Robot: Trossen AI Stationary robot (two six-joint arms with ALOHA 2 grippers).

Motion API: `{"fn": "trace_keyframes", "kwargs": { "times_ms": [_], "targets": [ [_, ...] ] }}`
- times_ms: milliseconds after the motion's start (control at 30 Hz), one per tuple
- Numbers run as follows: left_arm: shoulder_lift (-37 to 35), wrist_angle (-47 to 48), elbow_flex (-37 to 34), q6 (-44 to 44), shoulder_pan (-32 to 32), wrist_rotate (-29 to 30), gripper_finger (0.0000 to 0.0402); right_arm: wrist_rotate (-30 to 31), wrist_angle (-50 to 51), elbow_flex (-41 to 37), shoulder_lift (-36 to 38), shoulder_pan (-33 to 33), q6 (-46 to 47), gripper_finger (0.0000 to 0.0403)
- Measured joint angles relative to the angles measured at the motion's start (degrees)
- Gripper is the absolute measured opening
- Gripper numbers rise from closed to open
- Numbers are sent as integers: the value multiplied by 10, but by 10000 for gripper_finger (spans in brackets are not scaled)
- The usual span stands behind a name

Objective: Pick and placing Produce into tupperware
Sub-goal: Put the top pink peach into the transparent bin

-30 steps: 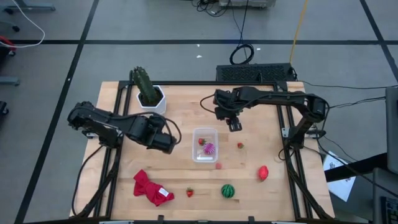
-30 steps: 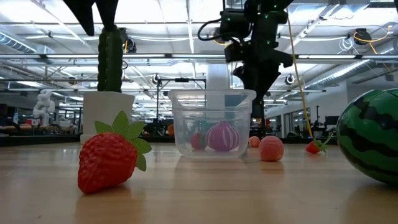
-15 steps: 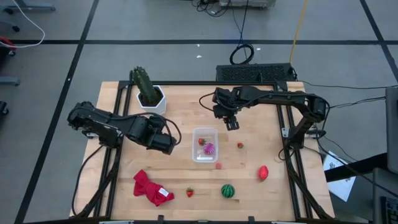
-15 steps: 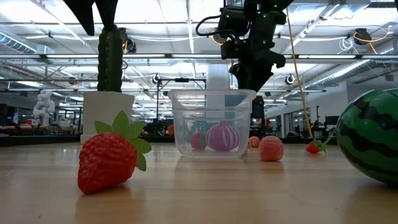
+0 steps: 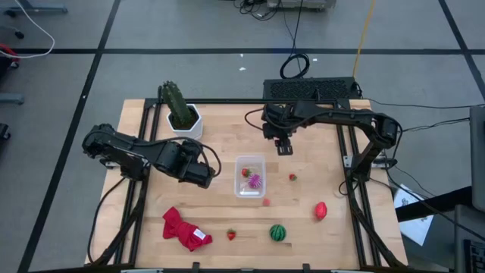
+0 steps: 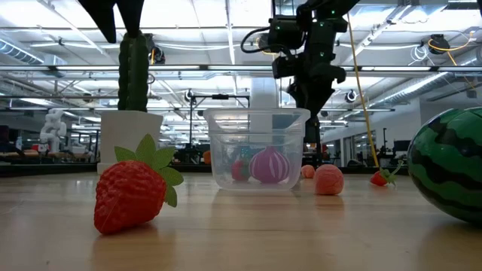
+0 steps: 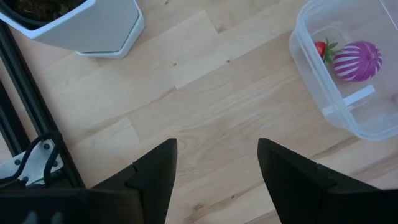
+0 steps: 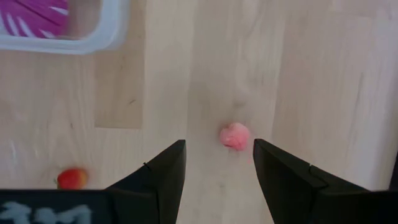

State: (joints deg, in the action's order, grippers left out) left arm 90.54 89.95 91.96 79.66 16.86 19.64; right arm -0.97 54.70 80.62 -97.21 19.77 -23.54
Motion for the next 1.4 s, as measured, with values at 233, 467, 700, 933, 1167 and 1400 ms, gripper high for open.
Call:
{"fn": "trace_keyframes", "kwargs": {
  "times_ms": [233,467,700,933,1167,1400],
  "targets": [
    [0,0,0,-2,0,0,230,0,1,0,0,1,-1,230],
    [0,0,0,-4,0,0,230,-3,-6,-15,1,0,-9,253],
    [0,0,0,-4,0,4,230,-3,-12,-90,0,0,-34,253],
    [0,0,0,-4,0,5,230,-3,-21,-103,0,0,-28,253],
    [0,-2,0,0,0,4,230,-1,-56,-103,0,-5,-36,254],
    [0,-2,0,0,0,4,230,13,-111,-103,0,-25,-56,254]
  ]
}}
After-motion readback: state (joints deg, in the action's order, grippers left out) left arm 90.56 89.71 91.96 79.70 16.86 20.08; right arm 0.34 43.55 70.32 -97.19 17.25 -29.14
